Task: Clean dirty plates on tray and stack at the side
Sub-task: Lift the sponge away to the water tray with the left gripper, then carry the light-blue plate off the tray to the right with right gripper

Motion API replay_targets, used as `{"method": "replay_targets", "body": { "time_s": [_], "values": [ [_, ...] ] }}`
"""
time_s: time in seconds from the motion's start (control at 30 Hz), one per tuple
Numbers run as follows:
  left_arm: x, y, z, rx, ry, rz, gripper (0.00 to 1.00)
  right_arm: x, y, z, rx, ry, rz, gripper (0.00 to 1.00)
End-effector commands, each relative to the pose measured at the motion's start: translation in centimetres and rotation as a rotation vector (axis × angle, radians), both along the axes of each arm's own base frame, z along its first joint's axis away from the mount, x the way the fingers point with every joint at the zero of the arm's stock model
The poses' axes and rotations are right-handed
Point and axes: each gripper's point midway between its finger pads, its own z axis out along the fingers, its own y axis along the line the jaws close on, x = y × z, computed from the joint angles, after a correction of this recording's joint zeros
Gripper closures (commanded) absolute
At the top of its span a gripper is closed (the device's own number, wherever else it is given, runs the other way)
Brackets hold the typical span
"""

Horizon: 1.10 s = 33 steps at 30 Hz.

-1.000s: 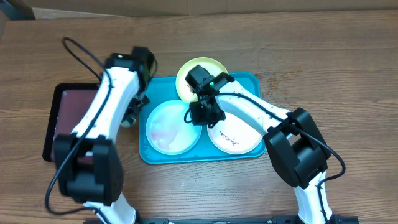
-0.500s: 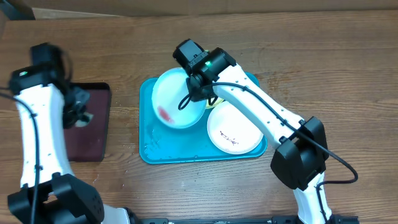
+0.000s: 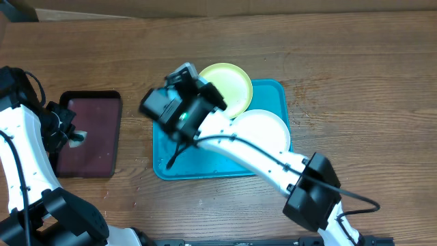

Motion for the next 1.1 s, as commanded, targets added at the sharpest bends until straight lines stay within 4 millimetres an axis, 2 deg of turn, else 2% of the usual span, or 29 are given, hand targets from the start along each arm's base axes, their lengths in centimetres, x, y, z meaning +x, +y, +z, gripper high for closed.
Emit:
{"method": "replay_targets", "body": {
  "time_s": [0.0,0.1,0.23,0.77,0.9,1.0,1.07],
  "values": [
    [0.1,-0.3,-0.5,-0.021,0.003,-0.023,0.96,0.2,0.1,4.3,-0.128,-0.202,-0.005,0.96],
    [0.1,-0.3,-0.5,-0.021,0.003,-0.023,0.96,-0.8,1.5,5.0,-0.134,-0.246,0.025,0.96],
    [0.1,-0.3,-0.5,-0.021,0.003,-0.023,0.96,-1.8,2.5,5.0,-0.134,-0.248,0.054,0.96],
    [0.2,-0.2,-0.5,-0.019,-0.001,-0.023,0.96,-1.9,2.9,4.9,-0.148,-0.233,0.078,0.96],
    [0.2,-0.2,-0.5,-0.017,-0.001,-0.026,0.96,-1.7,3.2,3.4,-0.093,-0.15,0.098,0.96],
    [0.2,-0.2,-0.5,-0.017,-0.002,-0.027,0.96,-0.8,3.2,1.1,0.035,-0.036,0.084,0.96],
    [0.2,-0.2,-0.5,-0.016,-0.001,-0.034,0.96,0.1,2.5,-0.6,0.15,0.068,0.044,0.96]
  ]
}}
